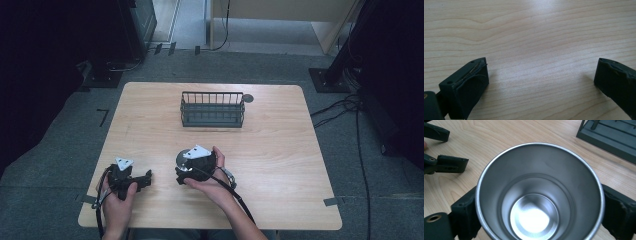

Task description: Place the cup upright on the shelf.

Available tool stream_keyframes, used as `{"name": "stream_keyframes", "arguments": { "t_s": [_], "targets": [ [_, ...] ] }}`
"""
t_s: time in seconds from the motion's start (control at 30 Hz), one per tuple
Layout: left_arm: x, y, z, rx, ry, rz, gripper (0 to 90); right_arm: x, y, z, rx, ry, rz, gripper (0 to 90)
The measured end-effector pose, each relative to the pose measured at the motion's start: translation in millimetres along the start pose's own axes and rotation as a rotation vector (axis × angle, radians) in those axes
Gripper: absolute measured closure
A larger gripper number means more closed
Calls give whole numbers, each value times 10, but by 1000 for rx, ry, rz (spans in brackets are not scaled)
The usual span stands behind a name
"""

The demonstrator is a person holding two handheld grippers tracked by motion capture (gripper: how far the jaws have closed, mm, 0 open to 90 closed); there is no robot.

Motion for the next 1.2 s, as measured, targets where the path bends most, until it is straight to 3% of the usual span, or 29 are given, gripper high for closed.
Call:
{"name": "stream_keyframes", "arguments": {
  "t_s": [0.27,0.5,0.63,1.2],
  "targets": [
    [0,0,0,0,0,0,0,-26,34,14,2,-19,-17,145],
    [0,0,0,0,0,0,0,20,29,23,5,1,-29,158],
    [1,0,0,1,-1,0,0,78,-27,72,22,21,-27,166],
    [0,1,1,1,-1,0,0,288,-178,233,49,25,-39,186]
  ]
}}
Point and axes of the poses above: each handheld gripper's, and its own axes: y roughly forward along the jaws, z roughly out of its top, x roughly to its right, the point moved 8 cm from there along y, roughly forward along the jaws, and after that the axes turned 11 degrees about -y, right-handed, at the moved point
